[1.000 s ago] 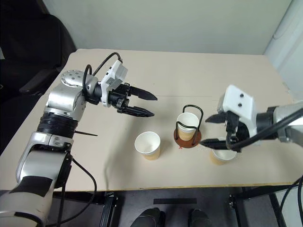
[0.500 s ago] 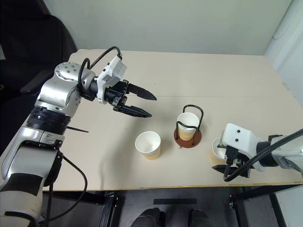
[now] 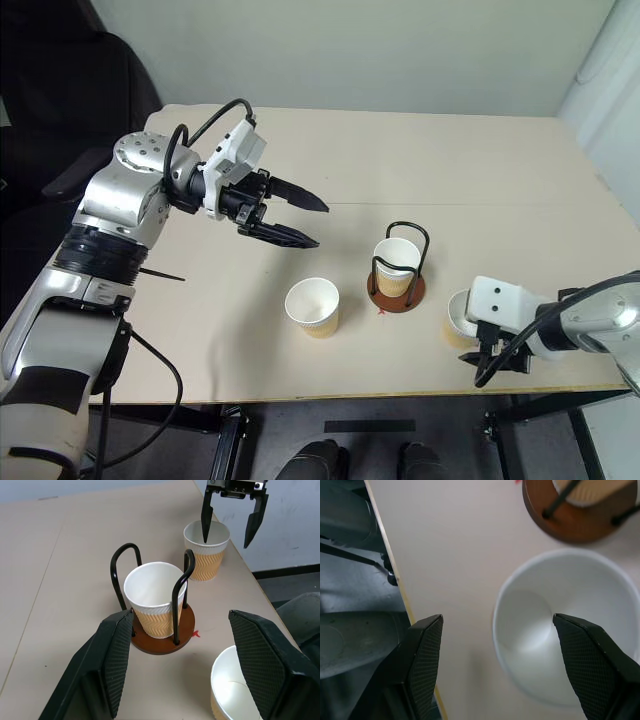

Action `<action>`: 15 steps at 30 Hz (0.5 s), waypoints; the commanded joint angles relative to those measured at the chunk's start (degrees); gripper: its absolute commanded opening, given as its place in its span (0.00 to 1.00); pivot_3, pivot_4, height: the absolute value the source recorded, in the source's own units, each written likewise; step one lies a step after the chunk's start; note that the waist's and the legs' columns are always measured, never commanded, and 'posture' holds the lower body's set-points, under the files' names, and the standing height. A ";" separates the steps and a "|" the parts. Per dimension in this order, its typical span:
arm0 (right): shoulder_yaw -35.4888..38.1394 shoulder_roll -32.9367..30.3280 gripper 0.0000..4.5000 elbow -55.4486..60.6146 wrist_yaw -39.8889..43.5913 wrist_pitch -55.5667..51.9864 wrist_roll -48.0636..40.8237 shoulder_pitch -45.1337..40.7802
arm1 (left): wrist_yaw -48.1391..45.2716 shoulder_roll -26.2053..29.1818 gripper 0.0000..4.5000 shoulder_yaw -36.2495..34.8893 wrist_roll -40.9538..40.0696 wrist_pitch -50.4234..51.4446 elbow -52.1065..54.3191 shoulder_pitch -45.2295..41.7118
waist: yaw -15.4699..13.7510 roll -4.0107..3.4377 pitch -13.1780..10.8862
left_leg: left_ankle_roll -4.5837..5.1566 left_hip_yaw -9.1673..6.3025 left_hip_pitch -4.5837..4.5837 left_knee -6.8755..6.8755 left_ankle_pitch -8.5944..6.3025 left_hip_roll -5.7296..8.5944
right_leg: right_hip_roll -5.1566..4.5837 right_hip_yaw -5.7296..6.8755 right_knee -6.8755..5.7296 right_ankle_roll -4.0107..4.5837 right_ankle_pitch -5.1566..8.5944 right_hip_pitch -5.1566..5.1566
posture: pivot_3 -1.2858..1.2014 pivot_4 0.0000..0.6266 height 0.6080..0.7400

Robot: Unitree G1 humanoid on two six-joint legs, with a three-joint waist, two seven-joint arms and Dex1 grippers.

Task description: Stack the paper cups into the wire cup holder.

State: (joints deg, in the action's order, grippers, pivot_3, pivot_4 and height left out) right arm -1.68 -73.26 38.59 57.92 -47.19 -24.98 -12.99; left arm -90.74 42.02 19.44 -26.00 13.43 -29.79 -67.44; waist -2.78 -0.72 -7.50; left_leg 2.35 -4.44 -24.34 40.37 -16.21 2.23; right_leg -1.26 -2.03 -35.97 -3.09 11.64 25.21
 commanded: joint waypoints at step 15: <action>-9.29 1.85 0.01 0.10 2.53 0.19 4.85 -10.70 | -1.76 -0.22 0.73 -2.66 0.84 -1.59 0.42 0.16 | 0.13 0.00 0.00 | 0.01 -0.01 -0.01 0.03 0.00 0.00 | 0.00 0.01 -0.01 0.00 0.00 0.00 | 0.52 0.24 1.00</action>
State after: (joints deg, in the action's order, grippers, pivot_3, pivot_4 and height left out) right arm -10.81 -71.04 38.19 59.98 -46.90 -21.02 -22.76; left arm -90.74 41.67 18.64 -25.09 12.73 -29.86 -66.90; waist -2.65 -0.72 -7.50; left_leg 2.36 -4.45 -24.34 40.41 -16.21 2.23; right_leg -1.26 -2.02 -35.98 -3.09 11.64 25.21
